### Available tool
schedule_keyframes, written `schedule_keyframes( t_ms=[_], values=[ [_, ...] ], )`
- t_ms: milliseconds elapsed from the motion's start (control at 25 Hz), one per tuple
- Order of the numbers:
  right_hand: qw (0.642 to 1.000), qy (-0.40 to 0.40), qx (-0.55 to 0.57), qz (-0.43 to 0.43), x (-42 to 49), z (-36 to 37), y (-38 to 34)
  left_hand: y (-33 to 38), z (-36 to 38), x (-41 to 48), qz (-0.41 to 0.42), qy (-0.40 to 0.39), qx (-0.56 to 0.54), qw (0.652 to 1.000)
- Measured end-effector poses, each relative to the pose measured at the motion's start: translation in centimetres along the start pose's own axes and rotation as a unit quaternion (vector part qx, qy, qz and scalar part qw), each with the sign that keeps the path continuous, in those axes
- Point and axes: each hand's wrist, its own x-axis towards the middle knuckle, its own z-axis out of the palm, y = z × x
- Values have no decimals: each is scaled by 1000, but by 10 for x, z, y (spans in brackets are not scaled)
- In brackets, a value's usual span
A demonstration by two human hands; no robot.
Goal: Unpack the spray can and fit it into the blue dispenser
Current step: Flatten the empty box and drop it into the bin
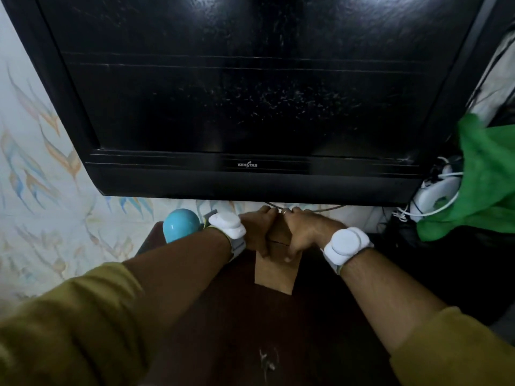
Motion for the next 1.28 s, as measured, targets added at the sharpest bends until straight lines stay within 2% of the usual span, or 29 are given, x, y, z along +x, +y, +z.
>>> schedule_keyframes(
  t_ms=[160, 320, 400, 480, 600, 720, 800, 960, 1120, 1280],
  values=[
    [999, -28, -19, 0, -40, 1, -34, 3, 4, -47, 28, 20, 46, 998],
    [996, -81, -28, -4, -102, -18, -112, -20, 8, -151, 77, 32, 14, 996],
    [994, -105, -24, -12, -140, -21, -195, -57, 26, -236, 101, 42, 4, 994],
    [994, -102, -14, -42, -162, -23, -240, -80, 36, -289, 95, 58, -5, 994],
    [988, -100, -13, -115, -172, -7, -356, -160, 76, -386, 50, 56, -5, 997],
    [980, -47, -2, -193, -150, 32, -451, -242, 126, -443, -1, 33, -3, 999],
    [977, -17, 16, -213, -111, 62, -497, -295, 162, -451, -31, 37, 1, 999],
    [974, 4, 26, -224, -7, 120, -542, -363, 236, -415, -97, 50, -38, 993],
    [972, -19, 2, -233, 69, 155, -557, -393, 283, -374, -150, 27, -106, 983],
    [970, -11, 14, -243, 120, 174, -552, -415, 294, -336, -174, 0, -126, 977]
  ],
)
